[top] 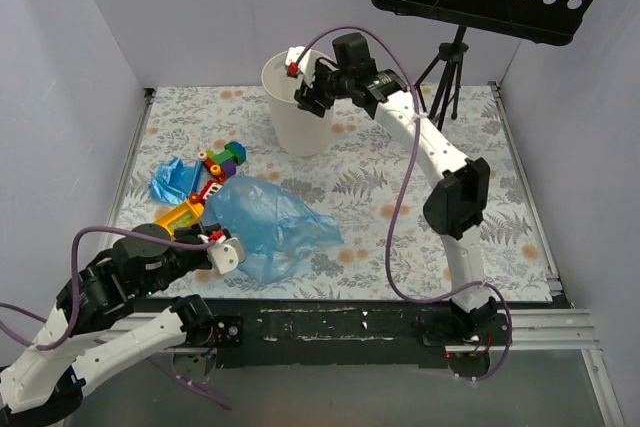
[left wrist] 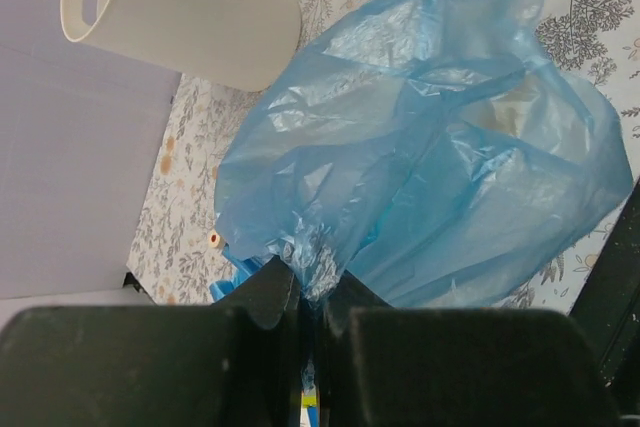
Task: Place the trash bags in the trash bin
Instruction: Move the trash bin to the center of the board.
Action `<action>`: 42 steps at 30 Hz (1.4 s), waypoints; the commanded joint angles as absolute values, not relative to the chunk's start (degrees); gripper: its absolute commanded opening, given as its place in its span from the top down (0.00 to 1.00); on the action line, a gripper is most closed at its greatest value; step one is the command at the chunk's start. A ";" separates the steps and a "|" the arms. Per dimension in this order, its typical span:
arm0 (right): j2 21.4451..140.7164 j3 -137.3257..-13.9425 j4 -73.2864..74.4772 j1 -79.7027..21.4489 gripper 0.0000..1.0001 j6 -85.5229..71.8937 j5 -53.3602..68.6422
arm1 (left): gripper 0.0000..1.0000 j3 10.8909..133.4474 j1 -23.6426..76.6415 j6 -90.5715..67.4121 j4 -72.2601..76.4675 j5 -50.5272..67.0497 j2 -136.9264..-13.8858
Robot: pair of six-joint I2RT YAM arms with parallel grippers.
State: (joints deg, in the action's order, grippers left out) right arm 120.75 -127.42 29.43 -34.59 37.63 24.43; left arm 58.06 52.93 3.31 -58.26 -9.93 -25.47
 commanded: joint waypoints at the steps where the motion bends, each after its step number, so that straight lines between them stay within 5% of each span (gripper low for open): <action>1: 122.17 -135.89 38.05 -35.33 0.35 45.07 22.94 | 1.00 55.99 52.56 3.09 -56.08 -9.05 -24.34; 7: 120.49 -126.38 39.89 -36.21 0.40 47.91 21.71 | 1.00 53.88 52.29 3.78 -54.84 -9.49 -23.56; 13: 125.42 -133.16 47.29 -36.30 0.66 48.95 22.32 | 1.00 55.63 52.30 3.60 -55.28 -9.67 -23.82; 18: 119.28 -127.28 46.41 -36.74 0.97 51.33 23.03 | 1.00 57.04 52.29 2.46 -54.14 -10.28 -23.73; 29: 100.91 -117.70 54.04 -44.63 0.99 51.42 23.21 | 1.00 61.69 51.86 1.41 -44.65 -14.68 -22.50; 42: 85.97 -90.37 47.64 -51.59 0.99 44.65 15.39 | 1.00 75.66 51.33 -2.82 -53.26 -0.54 -28.38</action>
